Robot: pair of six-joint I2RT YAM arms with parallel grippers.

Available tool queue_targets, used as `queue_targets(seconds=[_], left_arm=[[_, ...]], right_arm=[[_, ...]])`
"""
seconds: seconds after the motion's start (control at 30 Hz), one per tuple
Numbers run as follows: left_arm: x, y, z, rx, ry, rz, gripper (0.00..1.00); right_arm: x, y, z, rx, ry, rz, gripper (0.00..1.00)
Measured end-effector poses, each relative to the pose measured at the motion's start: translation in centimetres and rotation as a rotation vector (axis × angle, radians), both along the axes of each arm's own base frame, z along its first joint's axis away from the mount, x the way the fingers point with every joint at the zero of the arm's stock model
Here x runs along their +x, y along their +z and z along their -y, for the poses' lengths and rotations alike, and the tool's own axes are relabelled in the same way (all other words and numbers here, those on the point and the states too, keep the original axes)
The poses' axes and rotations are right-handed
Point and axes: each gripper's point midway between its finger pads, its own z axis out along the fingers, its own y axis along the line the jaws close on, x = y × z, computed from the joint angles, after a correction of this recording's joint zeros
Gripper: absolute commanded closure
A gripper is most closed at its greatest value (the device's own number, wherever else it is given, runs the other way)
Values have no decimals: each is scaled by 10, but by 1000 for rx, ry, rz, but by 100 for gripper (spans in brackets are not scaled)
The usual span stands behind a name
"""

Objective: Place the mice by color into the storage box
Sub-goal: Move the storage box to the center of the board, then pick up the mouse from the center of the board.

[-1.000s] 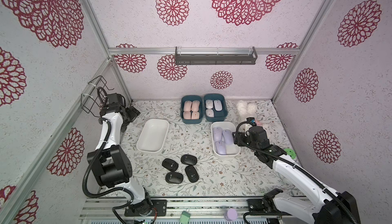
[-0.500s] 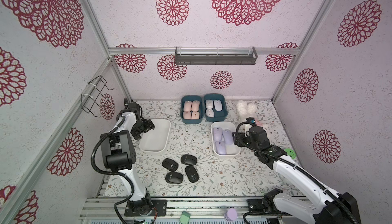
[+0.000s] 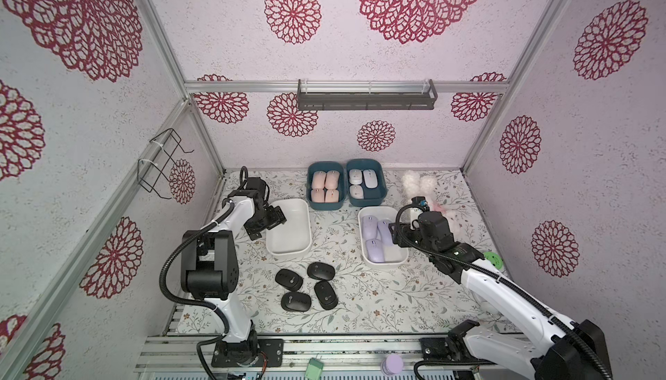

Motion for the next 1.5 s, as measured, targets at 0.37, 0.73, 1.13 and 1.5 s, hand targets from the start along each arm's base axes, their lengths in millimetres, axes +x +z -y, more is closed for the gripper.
queue_targets(seconds=[0.37, 0.73, 1.13, 1.5], left_arm=[[-27, 148, -26, 42, 80, 470, 3], [-8, 147, -55, -31, 189, 485, 3], [-2, 125, -28, -334, 167, 478, 3], [-7, 137, -15, -401, 137, 514, 3]], right_arm=[[-42, -28, -128, -189, 362, -64, 28], [-110, -119, -212, -375, 568, -300, 21], [-162, -146, -246, -450, 607, -417, 19], [-162, -146, -240, -449, 554, -455, 22]])
